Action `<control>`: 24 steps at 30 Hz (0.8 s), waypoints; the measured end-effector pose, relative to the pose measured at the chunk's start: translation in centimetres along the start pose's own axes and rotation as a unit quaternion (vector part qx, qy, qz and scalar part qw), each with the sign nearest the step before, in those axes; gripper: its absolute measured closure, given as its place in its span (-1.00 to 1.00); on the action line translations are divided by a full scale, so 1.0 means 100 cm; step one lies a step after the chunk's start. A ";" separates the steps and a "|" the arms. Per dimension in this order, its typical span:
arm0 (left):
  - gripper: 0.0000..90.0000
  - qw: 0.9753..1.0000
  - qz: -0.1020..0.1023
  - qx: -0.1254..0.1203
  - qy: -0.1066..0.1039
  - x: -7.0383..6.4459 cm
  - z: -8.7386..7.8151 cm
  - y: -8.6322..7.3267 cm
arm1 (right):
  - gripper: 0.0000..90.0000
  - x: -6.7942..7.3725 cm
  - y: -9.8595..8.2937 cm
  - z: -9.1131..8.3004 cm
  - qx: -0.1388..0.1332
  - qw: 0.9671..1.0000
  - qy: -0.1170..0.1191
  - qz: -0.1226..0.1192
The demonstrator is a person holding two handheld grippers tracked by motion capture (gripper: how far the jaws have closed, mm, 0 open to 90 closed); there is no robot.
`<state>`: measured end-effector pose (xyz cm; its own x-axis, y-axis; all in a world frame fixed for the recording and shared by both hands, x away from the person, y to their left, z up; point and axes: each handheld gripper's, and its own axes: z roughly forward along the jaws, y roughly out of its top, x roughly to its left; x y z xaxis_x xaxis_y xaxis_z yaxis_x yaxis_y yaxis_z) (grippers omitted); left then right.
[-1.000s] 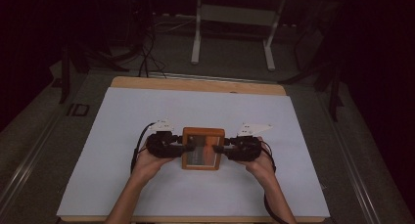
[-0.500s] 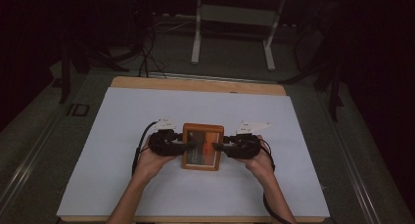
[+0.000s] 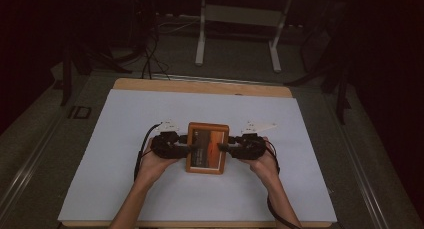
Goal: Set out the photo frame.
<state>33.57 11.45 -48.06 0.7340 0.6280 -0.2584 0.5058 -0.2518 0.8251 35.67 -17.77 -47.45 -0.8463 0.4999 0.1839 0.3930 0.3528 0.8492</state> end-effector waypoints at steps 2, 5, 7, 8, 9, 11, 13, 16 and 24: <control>0.08 1.000 0.002 0.000 -0.004 -0.002 0.000 0.000 | 0.28 -0.001 0.001 0.000 0.002 1.000 -0.005 0.001; 0.12 1.000 0.013 0.008 0.007 -0.006 -0.001 0.000 | 0.30 -0.002 0.002 0.000 0.001 1.000 -0.007 0.005; 0.17 1.000 0.014 0.011 0.008 -0.005 -0.002 0.000 | 0.31 -0.002 0.002 -0.001 0.000 1.000 -0.003 0.001; 0.19 1.000 0.013 0.011 0.006 -0.004 -0.002 -0.001 | 0.32 -0.001 0.002 -0.001 -0.001 1.000 -0.002 -0.001; 0.19 1.000 0.012 0.010 0.006 -0.004 -0.003 -0.001 | 0.33 0.000 0.002 -0.001 -0.001 1.000 -0.001 -0.002; 0.18 1.000 0.013 0.012 0.008 -0.004 -0.003 -0.002 | 0.33 0.001 0.002 -0.001 0.000 1.000 -0.002 -0.005; 0.14 1.000 0.013 0.012 0.013 -0.004 -0.003 -0.001 | 0.31 0.001 0.002 -0.001 0.002 1.000 -0.005 -0.007; 0.11 1.000 0.012 0.012 0.013 -0.003 -0.003 -0.002 | 0.17 0.002 0.002 -0.001 0.005 1.000 -0.008 -0.009; 0.02 1.000 0.008 0.007 0.011 -0.002 -0.009 -0.003 | -0.04 0.000 0.001 -0.008 -0.001 1.000 -0.003 -0.005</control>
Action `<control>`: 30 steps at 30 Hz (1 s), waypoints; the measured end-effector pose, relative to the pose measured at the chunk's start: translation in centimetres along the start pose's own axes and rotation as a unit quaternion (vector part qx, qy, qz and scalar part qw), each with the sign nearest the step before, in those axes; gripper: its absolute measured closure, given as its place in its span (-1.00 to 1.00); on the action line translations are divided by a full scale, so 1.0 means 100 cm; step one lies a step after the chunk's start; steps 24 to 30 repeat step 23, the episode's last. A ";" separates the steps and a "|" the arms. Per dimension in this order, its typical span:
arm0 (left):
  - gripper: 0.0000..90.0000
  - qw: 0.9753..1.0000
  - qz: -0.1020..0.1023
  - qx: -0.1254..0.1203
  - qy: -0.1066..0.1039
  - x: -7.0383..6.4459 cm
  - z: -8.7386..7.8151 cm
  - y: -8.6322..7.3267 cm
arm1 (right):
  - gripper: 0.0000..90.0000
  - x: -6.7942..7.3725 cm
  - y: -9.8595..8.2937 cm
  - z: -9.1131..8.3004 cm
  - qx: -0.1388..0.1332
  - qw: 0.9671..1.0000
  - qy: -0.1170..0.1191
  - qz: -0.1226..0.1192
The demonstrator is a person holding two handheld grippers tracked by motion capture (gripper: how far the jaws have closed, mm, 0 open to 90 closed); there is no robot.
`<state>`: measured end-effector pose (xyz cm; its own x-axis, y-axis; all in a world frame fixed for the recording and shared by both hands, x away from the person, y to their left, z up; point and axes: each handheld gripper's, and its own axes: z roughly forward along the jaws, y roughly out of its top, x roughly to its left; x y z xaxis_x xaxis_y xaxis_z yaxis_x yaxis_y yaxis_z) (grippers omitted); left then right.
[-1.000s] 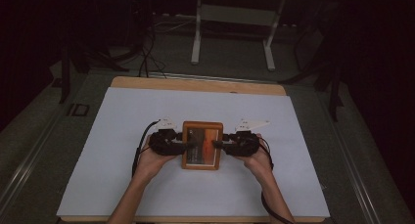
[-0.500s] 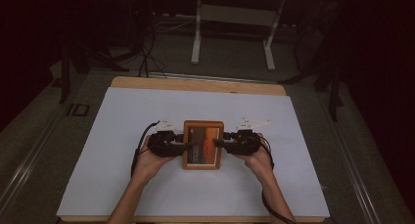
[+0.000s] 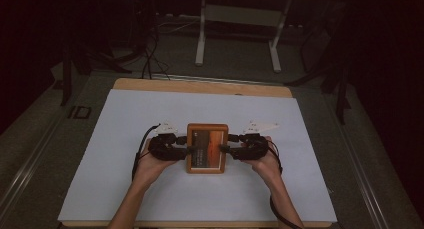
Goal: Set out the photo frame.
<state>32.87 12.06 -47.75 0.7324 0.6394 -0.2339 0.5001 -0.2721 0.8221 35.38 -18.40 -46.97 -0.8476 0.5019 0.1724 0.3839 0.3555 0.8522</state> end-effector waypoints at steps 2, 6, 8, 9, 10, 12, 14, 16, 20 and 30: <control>0.00 1.000 0.000 -0.003 0.003 0.000 -0.003 -0.001 | -0.07 0.001 0.000 -0.003 -0.001 1.000 -0.001 0.001; -0.03 1.000 -0.001 -0.009 0.009 0.001 -0.013 -0.001 | -0.15 0.002 0.000 -0.011 -0.001 1.000 -0.011 -0.002; -0.03 1.000 -0.003 -0.015 0.010 0.002 -0.019 -0.001 | -0.17 0.003 -0.001 -0.017 0.000 1.000 -0.015 -0.005; -0.02 1.000 -0.002 -0.018 0.011 0.003 -0.023 -0.002 | -0.18 0.004 -0.002 -0.020 0.000 1.000 -0.016 -0.006; -0.02 1.000 0.000 -0.020 0.011 0.004 -0.026 -0.003 | -0.19 0.004 -0.003 -0.023 0.000 1.000 -0.018 -0.008; -0.02 1.000 0.001 -0.020 0.016 0.006 -0.033 -0.006 | -0.24 0.004 -0.005 -0.030 0.005 1.000 -0.024 -0.012; -0.02 0.999 -0.003 -0.018 0.031 0.010 -0.040 -0.010 | -0.27 0.003 -0.009 -0.037 0.009 0.999 -0.033 -0.010; -0.02 0.998 -0.005 -0.009 0.061 0.014 -0.045 -0.015 | -0.27 0.001 -0.015 -0.043 0.015 0.999 -0.043 -0.009; -0.03 0.989 -0.007 0.031 0.143 0.024 -0.047 -0.031 | -0.31 -0.006 -0.032 -0.054 0.047 0.996 -0.071 -0.008; -0.06 0.979 -0.033 0.056 0.194 0.035 -0.042 -0.047 | -0.37 -0.015 -0.048 -0.061 0.063 0.994 -0.093 0.005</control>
